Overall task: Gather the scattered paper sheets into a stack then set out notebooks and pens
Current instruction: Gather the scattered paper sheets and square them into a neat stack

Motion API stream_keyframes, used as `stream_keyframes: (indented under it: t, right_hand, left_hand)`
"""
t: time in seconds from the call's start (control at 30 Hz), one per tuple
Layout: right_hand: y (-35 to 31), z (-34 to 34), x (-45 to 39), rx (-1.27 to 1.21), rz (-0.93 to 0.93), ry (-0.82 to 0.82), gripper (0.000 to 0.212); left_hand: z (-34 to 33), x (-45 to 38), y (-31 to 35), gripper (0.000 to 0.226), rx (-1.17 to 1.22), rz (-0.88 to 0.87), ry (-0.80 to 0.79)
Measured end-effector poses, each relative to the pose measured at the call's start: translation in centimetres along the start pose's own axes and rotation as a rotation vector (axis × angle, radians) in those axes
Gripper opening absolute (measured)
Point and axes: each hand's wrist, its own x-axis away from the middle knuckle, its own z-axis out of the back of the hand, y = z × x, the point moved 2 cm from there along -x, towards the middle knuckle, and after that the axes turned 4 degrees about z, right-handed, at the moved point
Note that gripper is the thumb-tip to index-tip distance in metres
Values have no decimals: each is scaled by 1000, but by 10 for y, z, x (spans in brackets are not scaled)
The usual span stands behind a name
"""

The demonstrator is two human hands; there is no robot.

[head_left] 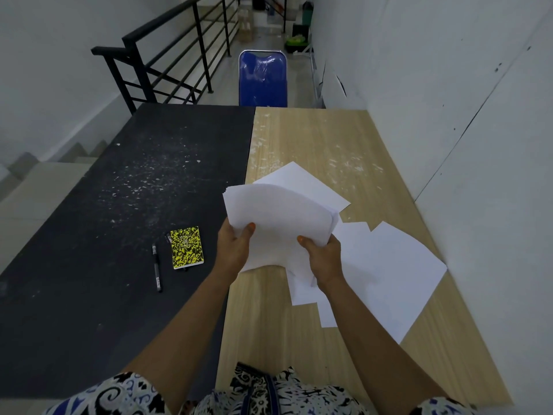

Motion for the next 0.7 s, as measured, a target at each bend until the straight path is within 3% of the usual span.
stream_keyframes:
  t: [0.3,0.43,0.57,0.7]
  right_hand:
    - [6,3,-4,-50,-34,-18,38]
    - [4,3,-5,-15,0,-29,38]
    - [6,1,-6,6,-17,-21,18]
    - [5,1,-8,-1,10,-3,13]
  left_hand:
    - [3,-5,0,47,68,63,-5]
    - [1,-8,-1,38,83,60,-19]
    - [-6,-4,0,38,85,44,-58]
    - [-4,-6,4,37,105,-10,-6]
